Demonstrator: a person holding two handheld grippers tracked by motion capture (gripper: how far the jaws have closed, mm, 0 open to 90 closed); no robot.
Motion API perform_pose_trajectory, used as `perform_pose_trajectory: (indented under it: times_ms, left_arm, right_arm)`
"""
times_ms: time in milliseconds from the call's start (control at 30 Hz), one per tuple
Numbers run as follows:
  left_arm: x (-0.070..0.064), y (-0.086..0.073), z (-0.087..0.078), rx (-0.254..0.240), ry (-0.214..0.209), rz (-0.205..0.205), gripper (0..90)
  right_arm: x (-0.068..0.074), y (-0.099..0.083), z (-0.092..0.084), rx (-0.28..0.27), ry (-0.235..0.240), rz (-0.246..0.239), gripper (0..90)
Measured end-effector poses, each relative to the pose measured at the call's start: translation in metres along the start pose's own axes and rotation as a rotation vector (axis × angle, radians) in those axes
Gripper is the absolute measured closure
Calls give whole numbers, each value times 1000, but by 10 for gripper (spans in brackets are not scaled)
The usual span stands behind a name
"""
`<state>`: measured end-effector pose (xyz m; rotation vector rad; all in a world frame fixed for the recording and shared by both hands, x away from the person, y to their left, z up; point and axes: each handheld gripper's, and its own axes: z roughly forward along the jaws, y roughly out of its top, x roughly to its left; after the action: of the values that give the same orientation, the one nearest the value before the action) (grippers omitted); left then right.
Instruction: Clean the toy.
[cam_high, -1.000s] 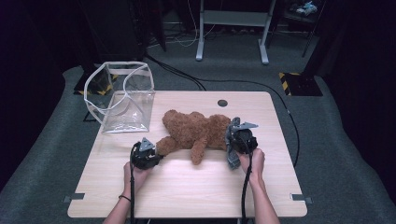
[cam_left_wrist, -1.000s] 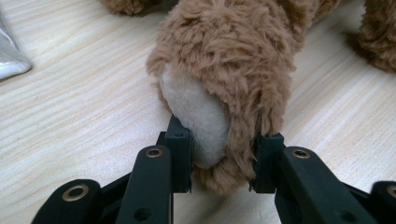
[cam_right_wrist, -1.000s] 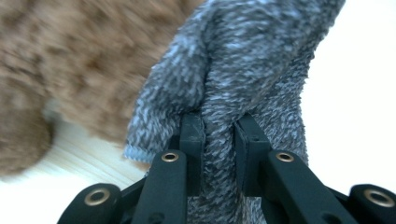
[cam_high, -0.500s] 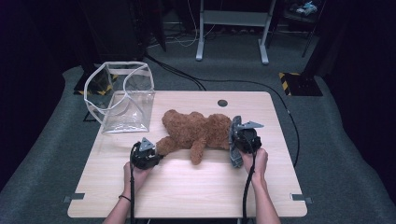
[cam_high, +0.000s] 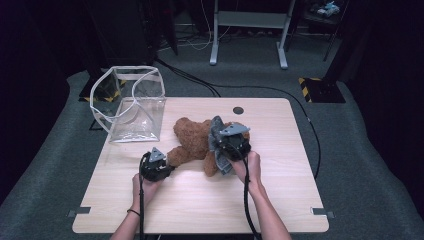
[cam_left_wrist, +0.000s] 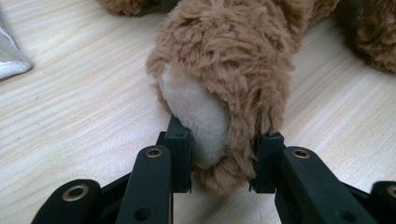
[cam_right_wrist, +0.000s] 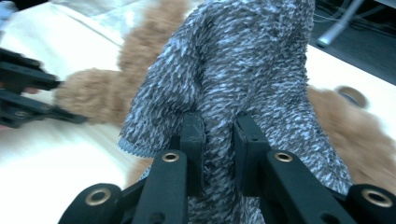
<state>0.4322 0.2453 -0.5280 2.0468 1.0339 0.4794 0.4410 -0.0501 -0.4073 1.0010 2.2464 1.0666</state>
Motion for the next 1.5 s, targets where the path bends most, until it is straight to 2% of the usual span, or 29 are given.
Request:
perform_pose_trajectory:
  times_ms: [100,200,300,433,567,633,733,833,933,1000,1200,1233,1300,1333,1367,1433,1500]
  left_arm:
    - [0,0,0,0,0,0,666]
    - [0,0,0,4,-1,4,664]
    - [0,0,0,4,-2,4,664]
    - [0,0,0,1,-1,1,664]
    - [0,0,0,1,-1,1,664]
    - [0,0,0,2,-2,0,664]
    - [0,0,0,2,-3,0,664]
    - [0,0,0,5,-2,3,665]
    - [0,0,0,3,-5,-6,667]
    - [0,0,0,2,-3,-1,667]
    - [0,0,0,2,-5,-1,668]
    - [0,0,0,2,-5,-1,668]
    - [0,0,0,2,-7,-1,668]
    - [0,0,0,2,-7,-1,668]
    - [0,0,0,2,-8,-1,668]
    - [1,0,-1,8,-11,-1,668]
    - [1,0,0,5,-10,1,668]
  right_arm:
    - [13,5,10,12,49,-20,768]
    - [25,8,22,22,92,-59,767]
    - [37,10,34,34,126,-74,766]
    - [50,10,47,52,173,-61,764]
    - [62,11,63,52,217,-96,764]
    - [70,11,70,57,237,-95,765]
    - [81,10,83,88,275,-117,765]
    - [88,7,97,131,284,-135,767]
    - [88,4,104,135,275,-124,770]
    - [87,4,102,141,235,-111,772]
    - [75,7,87,132,148,-123,773]
    - [75,7,83,147,137,-103,773]
    - [70,8,78,135,120,-113,774]
    - [68,8,74,148,117,-86,773]
    - [65,8,73,130,111,-102,773]
    - [62,8,66,141,99,-78,773]
    - [54,8,60,118,86,-105,773]
